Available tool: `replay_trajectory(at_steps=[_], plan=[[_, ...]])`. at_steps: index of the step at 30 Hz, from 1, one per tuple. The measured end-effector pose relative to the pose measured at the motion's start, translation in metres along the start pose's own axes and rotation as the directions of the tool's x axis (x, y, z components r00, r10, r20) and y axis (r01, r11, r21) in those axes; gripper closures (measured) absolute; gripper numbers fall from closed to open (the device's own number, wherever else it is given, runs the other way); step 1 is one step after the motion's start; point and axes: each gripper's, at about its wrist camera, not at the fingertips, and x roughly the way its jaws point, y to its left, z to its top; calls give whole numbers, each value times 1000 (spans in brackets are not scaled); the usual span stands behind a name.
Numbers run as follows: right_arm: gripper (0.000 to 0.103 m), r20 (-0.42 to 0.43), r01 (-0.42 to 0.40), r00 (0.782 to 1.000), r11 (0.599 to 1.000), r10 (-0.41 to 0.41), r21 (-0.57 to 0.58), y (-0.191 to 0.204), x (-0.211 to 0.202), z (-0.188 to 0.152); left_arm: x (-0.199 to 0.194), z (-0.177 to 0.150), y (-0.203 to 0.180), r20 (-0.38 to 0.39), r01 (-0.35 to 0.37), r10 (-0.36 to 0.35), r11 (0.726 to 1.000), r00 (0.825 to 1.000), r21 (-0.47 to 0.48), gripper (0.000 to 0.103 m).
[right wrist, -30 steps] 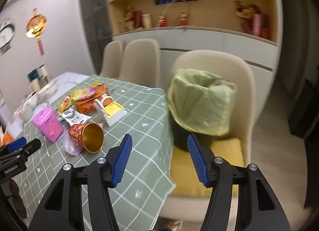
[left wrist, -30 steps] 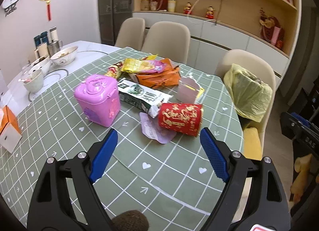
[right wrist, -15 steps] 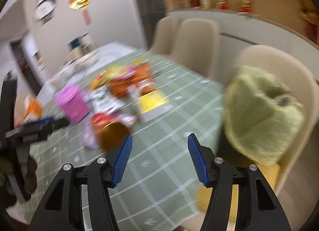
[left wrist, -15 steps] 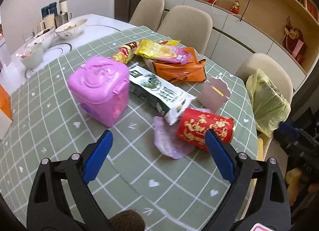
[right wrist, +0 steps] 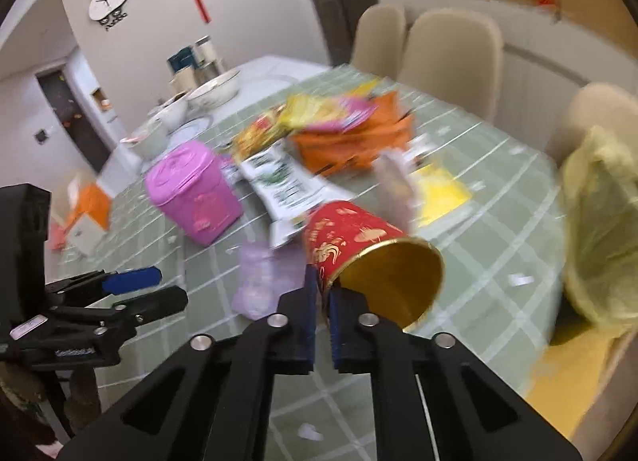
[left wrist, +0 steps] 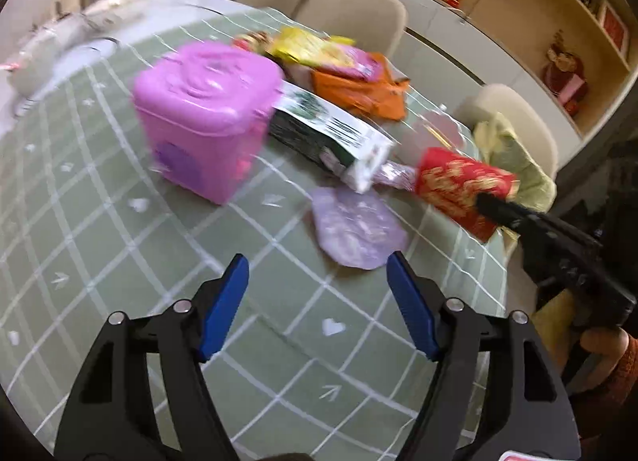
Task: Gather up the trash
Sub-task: 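Grasp the red-gold paper cup with the right tool while the left tool grasps the clear plastic bag, then carry the cup and plastic bag with both tools over the lined bin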
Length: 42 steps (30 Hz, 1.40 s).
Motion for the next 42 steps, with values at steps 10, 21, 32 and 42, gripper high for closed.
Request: replay_trajectory(at_steps=[10, 21, 32, 42], plan=[[98, -23, 34, 999, 993, -31, 112, -38, -50, -26, 38, 14, -9, -33, -11, 10, 999, 999, -32, 49], [98, -65, 28, 998, 999, -25, 47, -36, -44, -50, 69, 24, -27, -61, -160, 161, 987, 985, 17, 90], [98, -14, -24, 1000, 1000, 24, -20, -29, -66, -17, -11, 36, -44, 78, -114, 115, 993, 990, -18, 101], [98, 81, 81, 993, 996, -83, 26, -91, -120, 4, -30, 84, -145, 193, 20, -47, 990, 980, 137, 101]])
